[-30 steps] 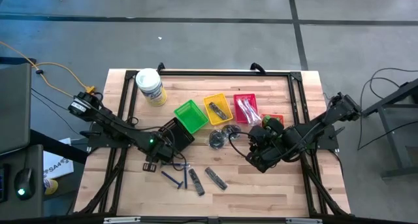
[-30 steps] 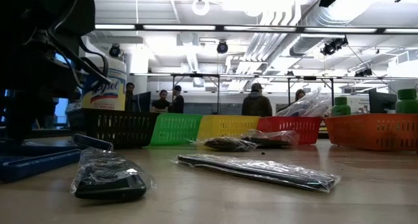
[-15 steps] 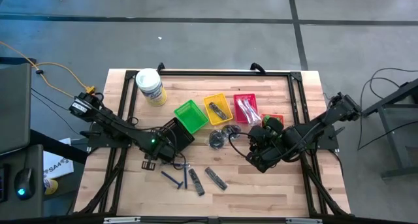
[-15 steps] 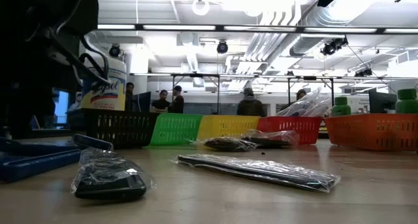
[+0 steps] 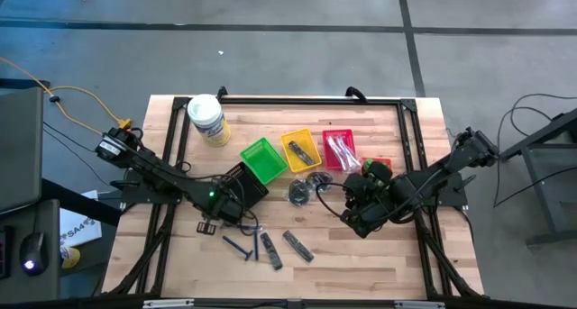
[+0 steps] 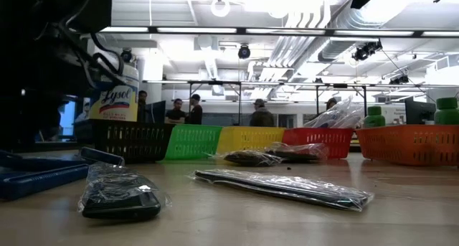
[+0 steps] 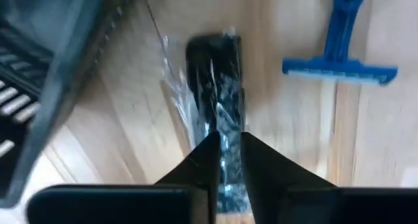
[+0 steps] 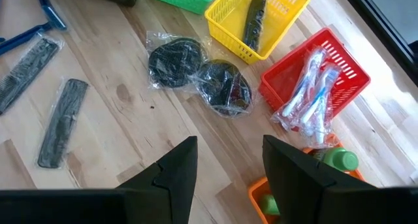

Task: Pick & Place Travel size toiletries
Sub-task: Put the black hair comb into the yellow bin

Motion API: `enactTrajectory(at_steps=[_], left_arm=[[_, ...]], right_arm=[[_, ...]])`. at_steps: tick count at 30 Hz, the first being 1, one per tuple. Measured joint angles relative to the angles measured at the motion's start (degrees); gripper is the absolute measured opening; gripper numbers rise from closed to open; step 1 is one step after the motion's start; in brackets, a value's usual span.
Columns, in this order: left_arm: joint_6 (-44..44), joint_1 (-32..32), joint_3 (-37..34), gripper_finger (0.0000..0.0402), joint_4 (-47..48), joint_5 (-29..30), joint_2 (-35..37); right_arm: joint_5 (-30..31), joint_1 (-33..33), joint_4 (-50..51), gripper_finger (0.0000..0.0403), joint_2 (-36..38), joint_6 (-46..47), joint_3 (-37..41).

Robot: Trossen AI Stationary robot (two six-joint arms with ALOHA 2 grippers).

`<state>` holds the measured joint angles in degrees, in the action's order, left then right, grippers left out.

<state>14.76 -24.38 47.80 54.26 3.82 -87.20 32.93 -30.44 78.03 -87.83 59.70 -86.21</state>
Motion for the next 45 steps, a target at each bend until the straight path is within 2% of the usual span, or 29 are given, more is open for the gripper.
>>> enactTrajectory(at_steps=[8,12,17,26,28,35,41,45], left_arm=[[-0.07,0.02,-1.98,0.0158,-4.19,0.21,0.04],[0.61,0.00,-4.20,0.0175,-6.41,-0.58,0.37],[0.75,0.00,-4.64,0.0148,-6.56,-0.93,0.35],[1.01,-0.02,-4.81,0.0021,-6.74,-1.89,0.15],[1.01,-0.02,-4.80,0.0006,-6.77,-2.21,0.15],[1.08,-0.02,-4.48,0.0002,-6.23,-2.27,0.12],[2.58,-0.02,-0.39,0.0002,1.79,-1.37,0.24],[3.64,0.59,-0.18,0.0030,2.48,-0.30,0.90]], right_arm=[[-0.02,0.00,0.03,0.0164,0.00,0.00,0.00],[-0.02,0.00,0.03,0.0164,0.00,0.00,0.01],[-0.02,0.00,0.03,0.0164,0.00,0.00,0.00],[-0.02,0.00,0.07,0.0164,0.00,0.00,0.01],[-0.04,0.00,0.14,0.0164,0.00,0.00,0.00],[-0.03,0.00,0.22,0.0164,0.00,0.11,0.00],[-0.04,0.00,0.31,0.0164,0.00,0.33,0.01],[-0.03,0.04,0.33,0.0164,0.00,0.37,0.00]])
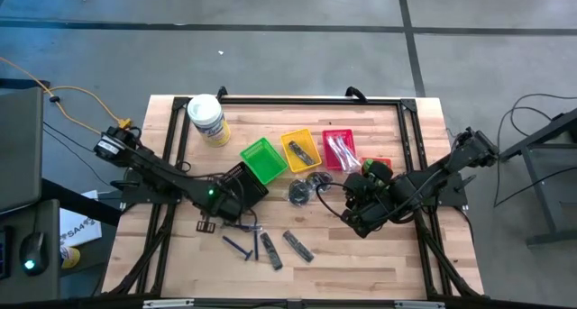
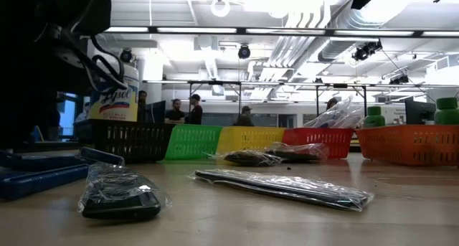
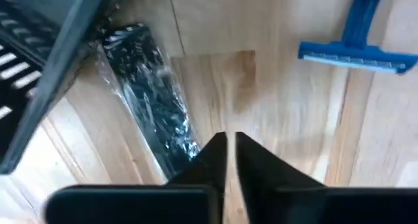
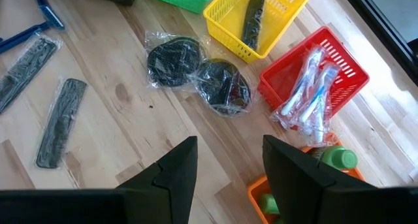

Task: Pick & Place Travel size toiletries
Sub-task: Put the black hair comb into the yellow bin

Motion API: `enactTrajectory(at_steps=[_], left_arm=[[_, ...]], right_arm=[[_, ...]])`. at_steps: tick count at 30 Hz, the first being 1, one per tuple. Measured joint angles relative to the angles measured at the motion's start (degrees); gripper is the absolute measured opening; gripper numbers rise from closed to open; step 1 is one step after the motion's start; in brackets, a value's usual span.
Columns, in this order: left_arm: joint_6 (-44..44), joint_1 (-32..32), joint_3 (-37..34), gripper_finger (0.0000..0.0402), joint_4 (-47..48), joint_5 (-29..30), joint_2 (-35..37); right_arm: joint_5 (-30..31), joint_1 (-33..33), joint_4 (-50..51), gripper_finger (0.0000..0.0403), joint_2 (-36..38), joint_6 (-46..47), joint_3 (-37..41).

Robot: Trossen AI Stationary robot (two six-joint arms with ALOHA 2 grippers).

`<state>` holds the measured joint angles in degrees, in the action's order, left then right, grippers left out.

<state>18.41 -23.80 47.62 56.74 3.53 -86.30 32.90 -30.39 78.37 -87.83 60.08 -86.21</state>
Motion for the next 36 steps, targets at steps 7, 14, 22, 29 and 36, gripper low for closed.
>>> enactTrajectory(at_steps=[7,14,22,29,36], left_arm=[[0.49,6.08,-2.01,0.0152,0.25,0.35,0.02],[-4.90,12.16,-3.50,0.0197,-3.95,-2.92,1.20],[-7.40,13.77,-3.50,0.0187,-3.84,-2.69,6.53],[-10.13,14.39,-6.67,0.0186,-9.04,-3.17,7.06],[-4.21,17.14,-10.82,0.0186,-11.64,-3.47,7.21]], right_arm=[[0.16,0.00,0.00,0.0164,0.00,0.06,0.00],[0.18,0.00,-0.02,0.0164,-0.02,0.09,0.02],[0.10,0.00,-0.04,0.0164,-0.02,0.09,0.01],[0.18,0.00,-0.04,0.0164,-0.02,0.08,0.01],[0.22,0.00,-0.07,0.0164,-0.02,0.08,0.00]])
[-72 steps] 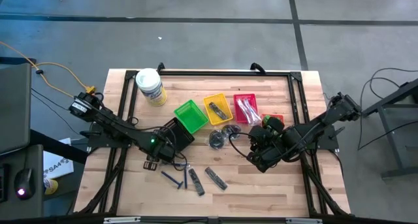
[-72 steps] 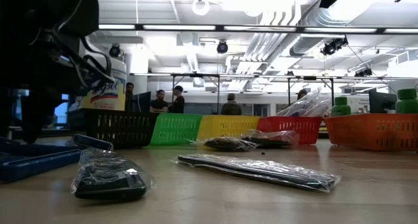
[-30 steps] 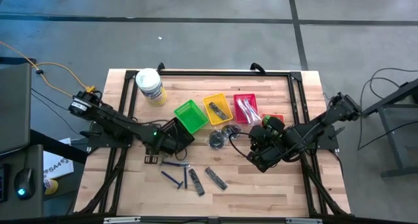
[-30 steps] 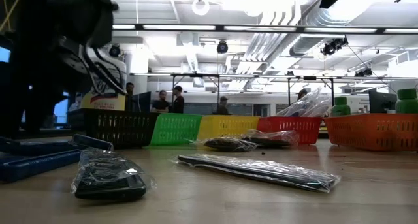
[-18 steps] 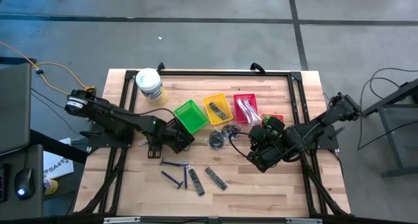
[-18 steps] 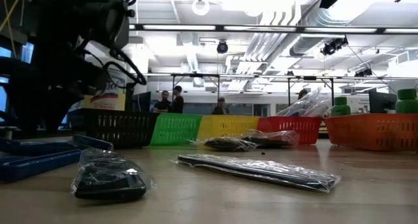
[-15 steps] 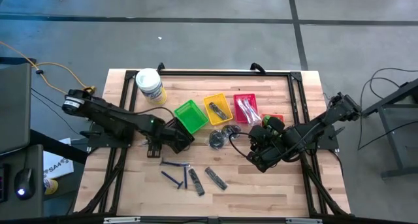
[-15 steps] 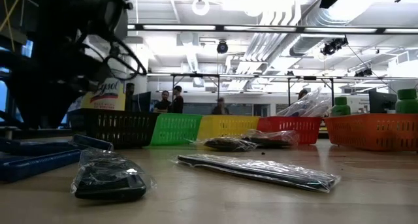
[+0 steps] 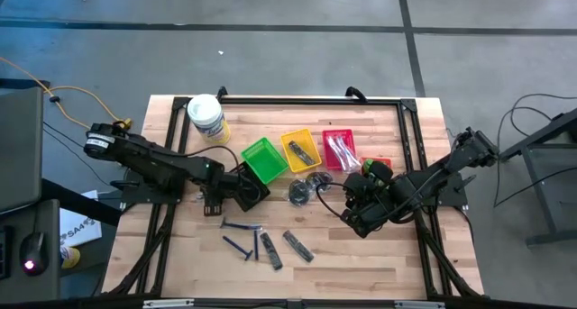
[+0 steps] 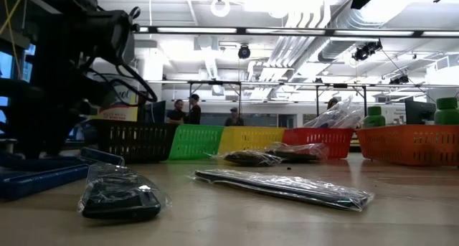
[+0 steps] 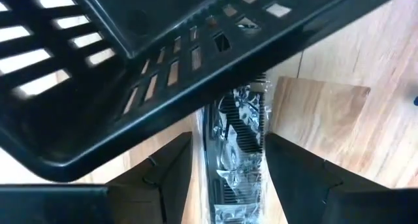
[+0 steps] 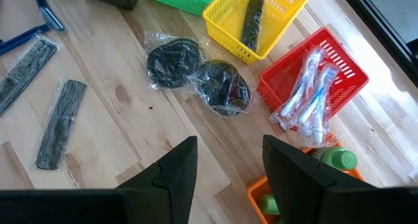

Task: Pick & Place Travel size toiletries
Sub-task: Put the black hair comb into the yellow bin

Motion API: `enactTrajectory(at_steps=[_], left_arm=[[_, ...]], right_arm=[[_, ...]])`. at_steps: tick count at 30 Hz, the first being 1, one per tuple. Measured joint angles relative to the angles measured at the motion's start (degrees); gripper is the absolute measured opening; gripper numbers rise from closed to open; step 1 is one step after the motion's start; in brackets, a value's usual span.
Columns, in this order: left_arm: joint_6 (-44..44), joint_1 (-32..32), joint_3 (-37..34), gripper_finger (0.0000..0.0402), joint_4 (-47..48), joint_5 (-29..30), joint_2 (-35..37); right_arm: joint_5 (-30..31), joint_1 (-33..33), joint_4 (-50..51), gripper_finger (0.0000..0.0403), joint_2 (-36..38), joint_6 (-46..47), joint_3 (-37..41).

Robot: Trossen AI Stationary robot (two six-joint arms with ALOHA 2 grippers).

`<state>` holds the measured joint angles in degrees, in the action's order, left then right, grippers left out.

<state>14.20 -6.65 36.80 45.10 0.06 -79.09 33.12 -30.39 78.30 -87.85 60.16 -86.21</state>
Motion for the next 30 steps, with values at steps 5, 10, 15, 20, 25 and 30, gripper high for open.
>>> enactTrajectory(at_steps=[5,10,15,20,25,30], left_arm=[[0.02,0.39,-0.69,0.0186,-0.97,-0.20,0.12],[4.10,0.32,-4.04,0.0185,-5.86,-3.84,0.22],[9.04,0.32,-6.09,0.0154,-7.64,-4.10,0.30],[10.25,0.36,-6.25,0.0090,-8.01,-5.71,0.26],[10.73,0.32,-6.32,0.0029,-8.24,-8.28,0.22],[10.69,0.30,-6.32,0.0003,-8.19,-9.02,0.18]], right_arm=[[0.00,0.00,-0.02,0.0164,0.02,0.00,0.00],[0.08,0.00,-0.09,0.0164,0.00,0.02,0.00],[0.36,0.00,-0.15,0.0164,0.00,0.22,0.00],[0.44,0.00,-0.15,0.0164,0.00,0.13,0.00],[0.42,0.00,-0.14,0.0164,0.00,0.04,0.01],[0.39,0.00,-0.15,0.0164,0.00,0.04,0.00]])
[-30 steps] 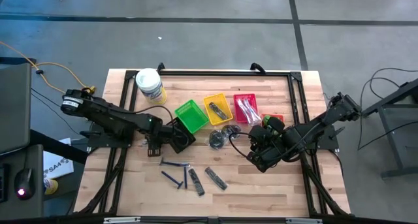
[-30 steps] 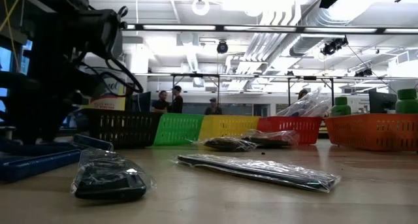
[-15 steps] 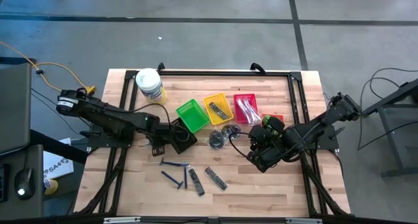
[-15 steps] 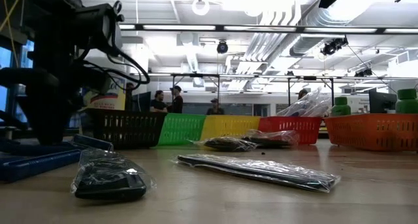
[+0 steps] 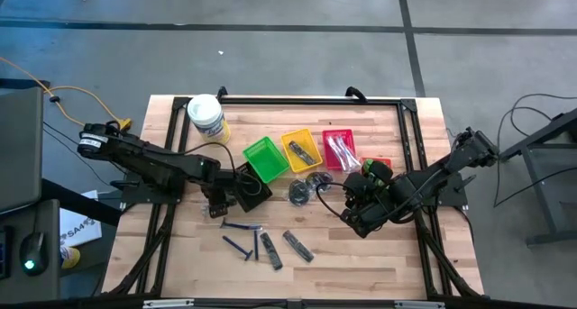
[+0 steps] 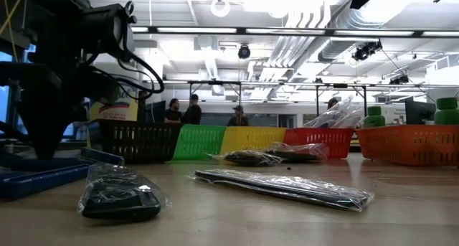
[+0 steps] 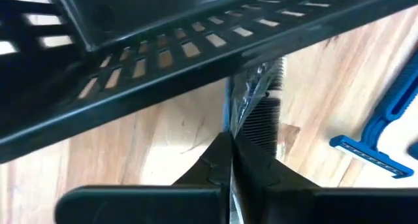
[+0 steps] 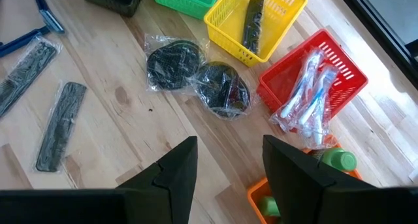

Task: Pick & Place Travel size toiletries
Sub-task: Put the black hair comb into the yellow bin

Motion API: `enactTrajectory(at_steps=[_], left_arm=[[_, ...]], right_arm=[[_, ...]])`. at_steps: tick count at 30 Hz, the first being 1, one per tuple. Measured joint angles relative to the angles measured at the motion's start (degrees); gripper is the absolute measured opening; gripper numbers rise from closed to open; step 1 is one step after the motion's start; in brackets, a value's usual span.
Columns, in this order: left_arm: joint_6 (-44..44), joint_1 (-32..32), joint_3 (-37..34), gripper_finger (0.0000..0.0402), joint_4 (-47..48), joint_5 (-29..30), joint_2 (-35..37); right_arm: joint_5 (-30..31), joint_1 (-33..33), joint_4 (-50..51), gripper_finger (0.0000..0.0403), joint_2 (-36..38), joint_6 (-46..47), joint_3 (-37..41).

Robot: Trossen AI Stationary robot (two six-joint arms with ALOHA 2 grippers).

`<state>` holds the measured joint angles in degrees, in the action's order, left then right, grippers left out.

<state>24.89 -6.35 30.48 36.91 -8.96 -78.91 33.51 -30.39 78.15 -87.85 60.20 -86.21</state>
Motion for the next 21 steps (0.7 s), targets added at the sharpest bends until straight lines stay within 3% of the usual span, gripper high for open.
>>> enactTrajectory(at_steps=[21], left_arm=[[-2.67,-0.07,9.09,0.0001,11.28,-4.73,0.17]], right_arm=[[-0.43,0.00,0.04,0.0164,0.00,-0.28,0.00]])
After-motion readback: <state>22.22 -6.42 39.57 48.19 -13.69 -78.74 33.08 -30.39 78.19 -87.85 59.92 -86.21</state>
